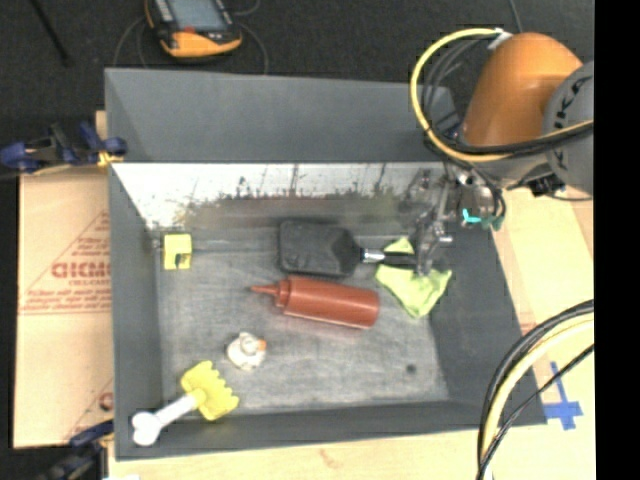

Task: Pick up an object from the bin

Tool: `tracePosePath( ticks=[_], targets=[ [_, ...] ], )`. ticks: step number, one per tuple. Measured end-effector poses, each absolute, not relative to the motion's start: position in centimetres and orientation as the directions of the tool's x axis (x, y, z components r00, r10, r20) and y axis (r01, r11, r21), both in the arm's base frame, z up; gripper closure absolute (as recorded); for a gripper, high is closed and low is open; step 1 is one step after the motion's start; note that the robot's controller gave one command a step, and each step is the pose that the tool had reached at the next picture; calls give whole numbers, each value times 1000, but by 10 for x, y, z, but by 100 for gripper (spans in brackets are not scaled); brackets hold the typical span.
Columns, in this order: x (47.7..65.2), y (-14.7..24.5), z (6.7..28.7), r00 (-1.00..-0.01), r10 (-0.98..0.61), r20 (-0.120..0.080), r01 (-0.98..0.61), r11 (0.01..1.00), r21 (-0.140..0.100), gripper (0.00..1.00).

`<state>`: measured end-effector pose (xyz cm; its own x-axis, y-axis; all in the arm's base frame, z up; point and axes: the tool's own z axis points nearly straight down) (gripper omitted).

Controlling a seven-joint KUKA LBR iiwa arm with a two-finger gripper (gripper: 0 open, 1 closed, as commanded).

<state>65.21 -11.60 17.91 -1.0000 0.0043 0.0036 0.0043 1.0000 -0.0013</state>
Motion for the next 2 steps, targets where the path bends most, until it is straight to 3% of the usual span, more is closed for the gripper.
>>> tracePosePath(
  ticks=[1, 2],
  targets=[
    [654, -116, 184, -1000, 2, -5, 2, 1000, -2, 0],
    [652, -77, 115, -994, 105, -8, 105, 995, 1, 0]
  ],
)
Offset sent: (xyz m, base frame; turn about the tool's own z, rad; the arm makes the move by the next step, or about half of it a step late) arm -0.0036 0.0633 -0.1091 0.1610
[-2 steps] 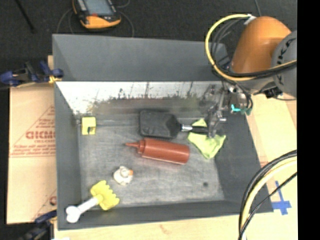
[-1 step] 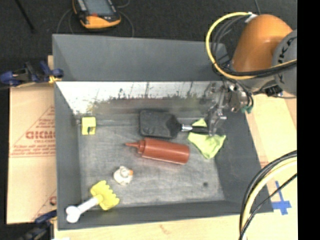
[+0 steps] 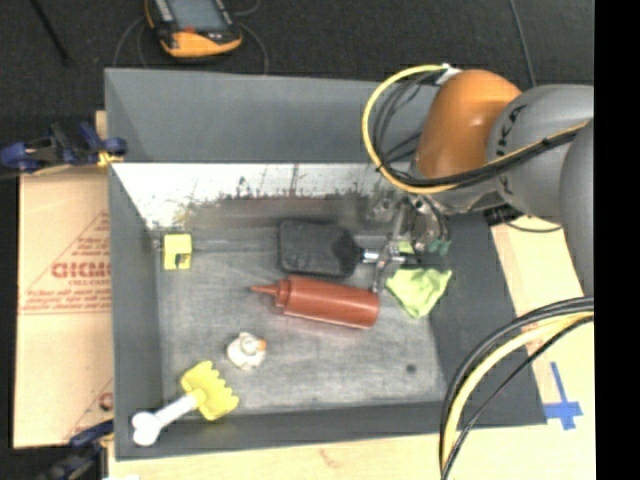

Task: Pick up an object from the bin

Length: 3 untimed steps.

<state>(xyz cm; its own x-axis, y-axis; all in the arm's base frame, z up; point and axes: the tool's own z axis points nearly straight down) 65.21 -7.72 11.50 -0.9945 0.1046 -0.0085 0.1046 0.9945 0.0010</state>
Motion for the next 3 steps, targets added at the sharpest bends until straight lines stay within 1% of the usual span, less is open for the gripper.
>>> tracePosePath(
  ticks=[1, 2, 3],
  targets=[
    [648, -61, 102, -957, 290, -2, 290, 957, 1, 0],
    [642, -33, 116, -954, 299, -4, 299, 954, -2, 0],
    [646, -46, 91, -850, 527, -4, 527, 850, 3, 0]
  ],
)
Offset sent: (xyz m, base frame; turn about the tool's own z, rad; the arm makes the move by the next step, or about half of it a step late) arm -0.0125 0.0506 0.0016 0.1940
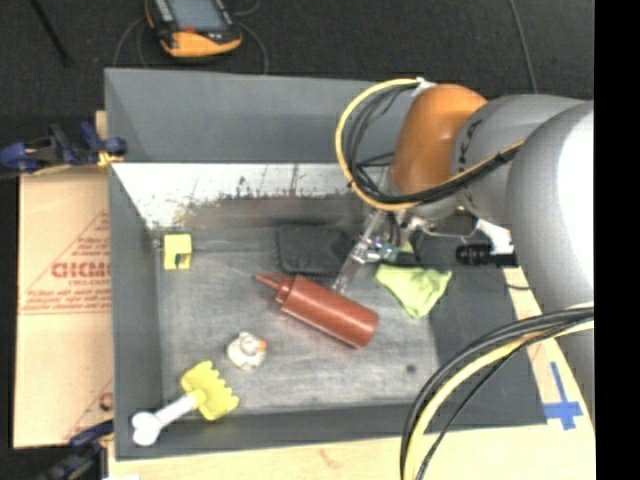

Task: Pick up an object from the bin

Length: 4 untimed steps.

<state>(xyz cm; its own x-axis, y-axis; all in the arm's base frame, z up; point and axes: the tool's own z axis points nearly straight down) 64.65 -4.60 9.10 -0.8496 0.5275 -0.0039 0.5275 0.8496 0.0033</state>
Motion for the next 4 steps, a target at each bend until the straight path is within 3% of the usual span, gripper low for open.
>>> tracePosePath(
  ticks=[1, 4],
  targets=[
    [650, -17, 78, -886, 463, -12, 463, 886, -3, 100],
    [649, -18, 86, -886, 463, -5, 463, 886, -3, 100]
  ],
)
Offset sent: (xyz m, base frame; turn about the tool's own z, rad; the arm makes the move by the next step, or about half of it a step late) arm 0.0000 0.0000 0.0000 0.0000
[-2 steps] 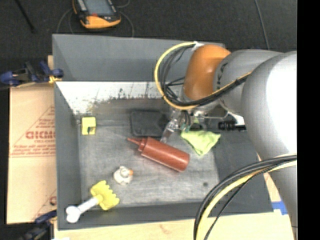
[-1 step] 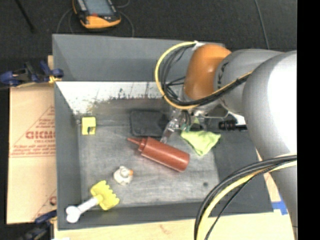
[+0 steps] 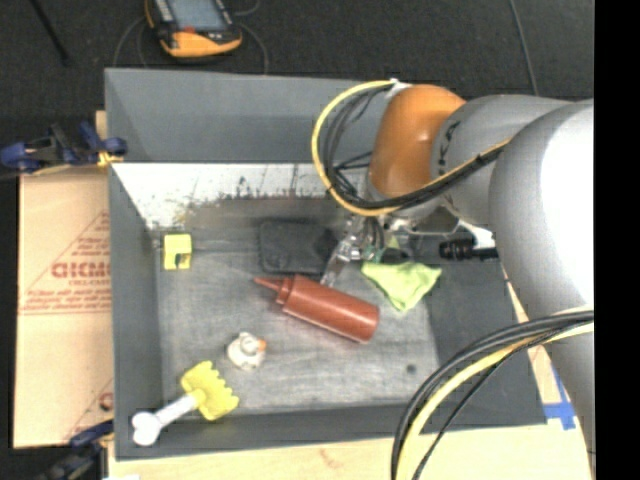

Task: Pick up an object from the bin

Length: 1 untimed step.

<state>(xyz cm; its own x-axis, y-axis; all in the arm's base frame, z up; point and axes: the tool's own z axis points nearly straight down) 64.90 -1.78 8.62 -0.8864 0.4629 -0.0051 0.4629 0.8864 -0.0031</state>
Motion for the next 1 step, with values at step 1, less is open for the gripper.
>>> tracePosePath(
  ticks=[1],
  targets=[
    [650, -19, 89, -887, 462, -5, 462, 887, -1, 100]
  ],
)
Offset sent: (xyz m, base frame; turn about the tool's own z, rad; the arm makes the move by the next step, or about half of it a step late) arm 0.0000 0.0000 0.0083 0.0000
